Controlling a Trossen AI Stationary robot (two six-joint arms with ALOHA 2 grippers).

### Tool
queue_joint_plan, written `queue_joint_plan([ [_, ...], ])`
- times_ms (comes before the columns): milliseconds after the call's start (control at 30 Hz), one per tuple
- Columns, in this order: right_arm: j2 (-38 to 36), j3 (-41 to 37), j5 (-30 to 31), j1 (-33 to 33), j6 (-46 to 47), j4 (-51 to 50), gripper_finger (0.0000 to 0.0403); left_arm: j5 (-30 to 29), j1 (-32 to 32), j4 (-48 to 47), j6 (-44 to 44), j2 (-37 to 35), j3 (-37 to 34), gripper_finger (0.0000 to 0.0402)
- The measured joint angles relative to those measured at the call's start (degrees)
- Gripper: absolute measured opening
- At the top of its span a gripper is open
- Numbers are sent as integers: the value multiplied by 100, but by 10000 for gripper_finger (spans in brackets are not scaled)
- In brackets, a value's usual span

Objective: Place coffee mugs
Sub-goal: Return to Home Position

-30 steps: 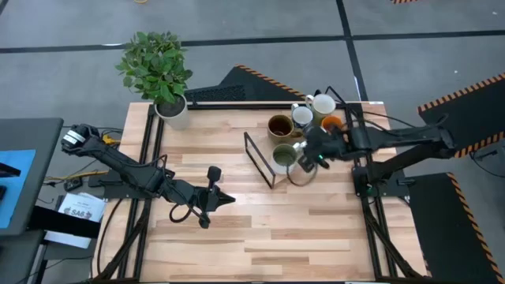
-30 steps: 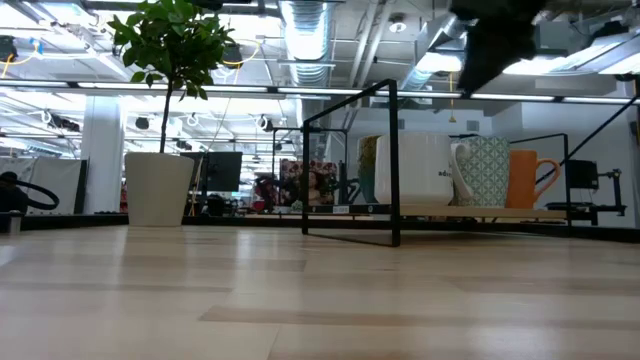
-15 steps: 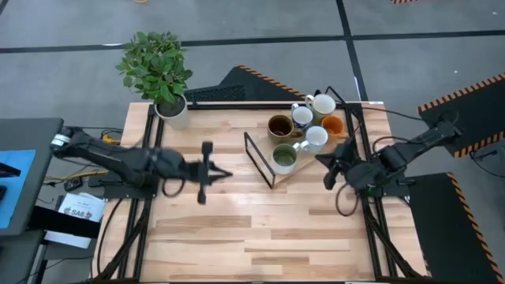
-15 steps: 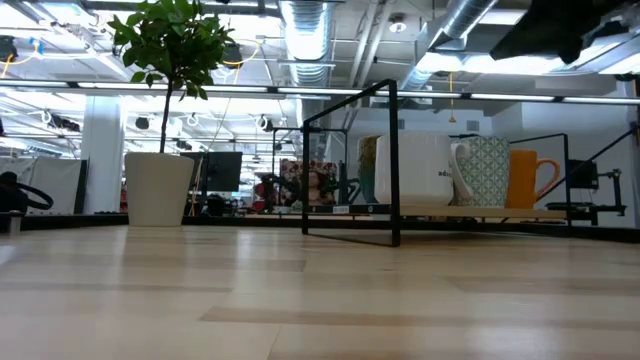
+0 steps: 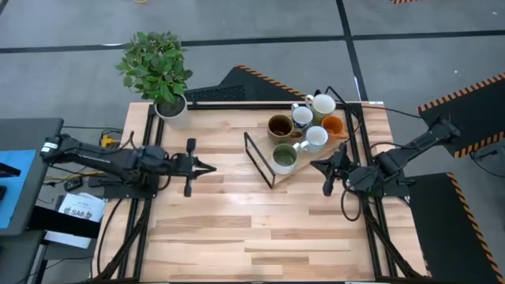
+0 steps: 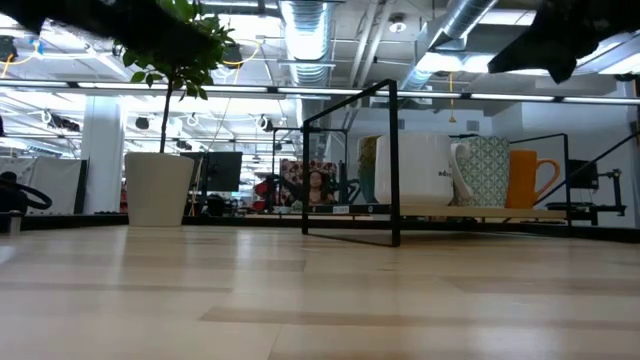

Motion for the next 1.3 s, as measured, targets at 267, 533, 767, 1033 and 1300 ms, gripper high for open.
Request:
queue_joint_plan([
  [267,2,2,-9,99,-230,226,23,175,313,890,-107,-1927,-1642,0],
  [533,4,2,-13,97,-196,232,19,579,439,488,-320,-3868,-2399,0],
  [767,2,2,-33,97,-188,231,28,485,439,132,-614,-4359,-2937,0],
  [1033,2,2,-362,99,-228,-43,19,781,438,193,-455,-4330,-2943,0],
  [1300,-373,-342,-1119,-210,-619,180,19,280,439,3,-621,-4328,-2949,0],
])
